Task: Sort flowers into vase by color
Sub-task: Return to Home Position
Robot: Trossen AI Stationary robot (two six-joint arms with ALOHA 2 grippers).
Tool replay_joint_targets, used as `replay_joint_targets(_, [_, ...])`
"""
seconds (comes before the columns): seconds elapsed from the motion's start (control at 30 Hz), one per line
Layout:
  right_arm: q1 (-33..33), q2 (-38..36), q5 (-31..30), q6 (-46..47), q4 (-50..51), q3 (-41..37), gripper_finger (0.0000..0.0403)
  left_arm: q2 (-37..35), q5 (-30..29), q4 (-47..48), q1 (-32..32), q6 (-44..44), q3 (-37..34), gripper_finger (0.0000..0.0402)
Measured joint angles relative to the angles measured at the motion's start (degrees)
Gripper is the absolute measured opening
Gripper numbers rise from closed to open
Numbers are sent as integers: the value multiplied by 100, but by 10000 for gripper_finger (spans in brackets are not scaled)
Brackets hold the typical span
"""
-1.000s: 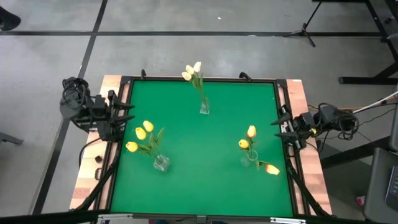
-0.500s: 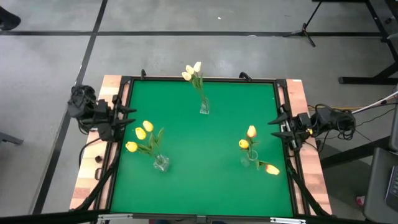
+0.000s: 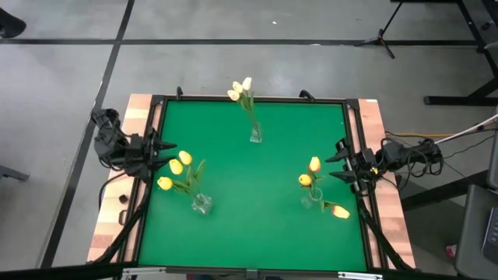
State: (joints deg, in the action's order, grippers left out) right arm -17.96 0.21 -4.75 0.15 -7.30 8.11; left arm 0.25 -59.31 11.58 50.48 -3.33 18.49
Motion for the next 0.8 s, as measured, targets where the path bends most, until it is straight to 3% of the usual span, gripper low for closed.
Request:
replay_joint_targets(0.37, [0, -2, -64, 92, -378, -378, 200, -2, 68, -1131, 0, -95, -981, 196])
replay_joint_targets(0.6, [0, -2, -45, 108, -935, -731, 200, -2, 1612, -1906, 0, -43, -1511, 196])
replay_joint_targets(0.73, [0, 0, 149, 232, -937, -736, 200, -2, 2682, -2357, 0, 267, -1685, 196])
replay_joint_targets(0.8, [0, -7, 352, 238, -986, -738, 200, -2, 2925, -2536, 1, 400, -1752, 196])
